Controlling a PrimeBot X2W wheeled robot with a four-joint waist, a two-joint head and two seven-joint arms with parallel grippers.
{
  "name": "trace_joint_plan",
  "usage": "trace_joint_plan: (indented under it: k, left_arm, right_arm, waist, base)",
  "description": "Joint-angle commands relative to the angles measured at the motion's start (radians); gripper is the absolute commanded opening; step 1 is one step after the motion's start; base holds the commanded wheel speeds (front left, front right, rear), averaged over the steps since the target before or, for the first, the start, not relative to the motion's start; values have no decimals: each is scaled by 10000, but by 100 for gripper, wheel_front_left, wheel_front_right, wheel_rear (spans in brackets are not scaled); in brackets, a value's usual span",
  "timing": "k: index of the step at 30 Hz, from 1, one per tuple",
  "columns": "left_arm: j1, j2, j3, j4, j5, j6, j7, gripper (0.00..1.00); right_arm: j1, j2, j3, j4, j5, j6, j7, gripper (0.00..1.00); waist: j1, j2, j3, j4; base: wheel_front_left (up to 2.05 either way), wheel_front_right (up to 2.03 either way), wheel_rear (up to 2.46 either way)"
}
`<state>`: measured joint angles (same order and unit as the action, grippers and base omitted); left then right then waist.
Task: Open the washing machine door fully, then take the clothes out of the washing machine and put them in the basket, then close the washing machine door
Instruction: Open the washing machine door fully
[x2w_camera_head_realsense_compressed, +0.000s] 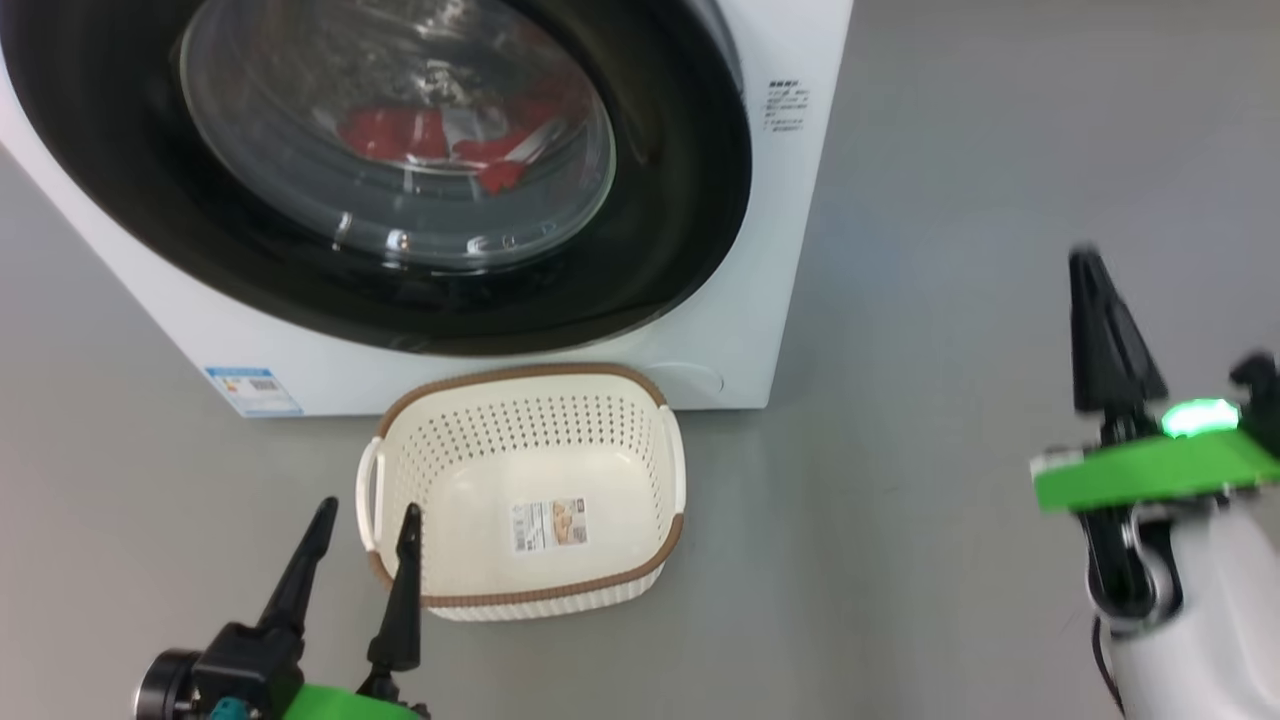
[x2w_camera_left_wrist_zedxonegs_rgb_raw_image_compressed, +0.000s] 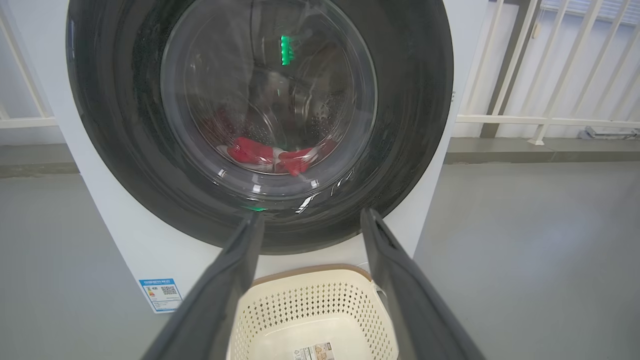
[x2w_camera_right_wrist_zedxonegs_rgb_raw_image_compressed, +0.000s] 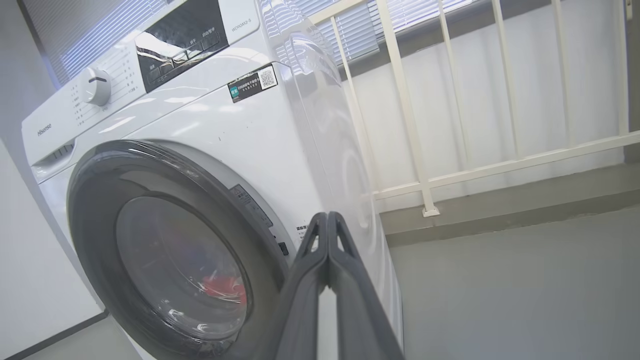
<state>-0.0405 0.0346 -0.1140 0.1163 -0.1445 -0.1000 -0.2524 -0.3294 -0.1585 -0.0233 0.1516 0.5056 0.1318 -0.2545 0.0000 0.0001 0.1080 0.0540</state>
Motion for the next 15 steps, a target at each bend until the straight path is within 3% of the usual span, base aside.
trace_joint_plan:
  k: [1,15]
  left_arm:
    - [-370,156,250,-262,-76,80,-93,100]
    - [-1114,156,-169,-218,-119,134,-93,100]
  right_arm:
    - [-482,-70,348,-125,155,-11,-72,0]
    - [-4338,-1353,2076,2537,2204,-11,-72,0]
  waist:
    - [0,-1,236,169]
    - [0,-1,1179,1010]
  base:
    - [0,0,0]
    - [0,0,0]
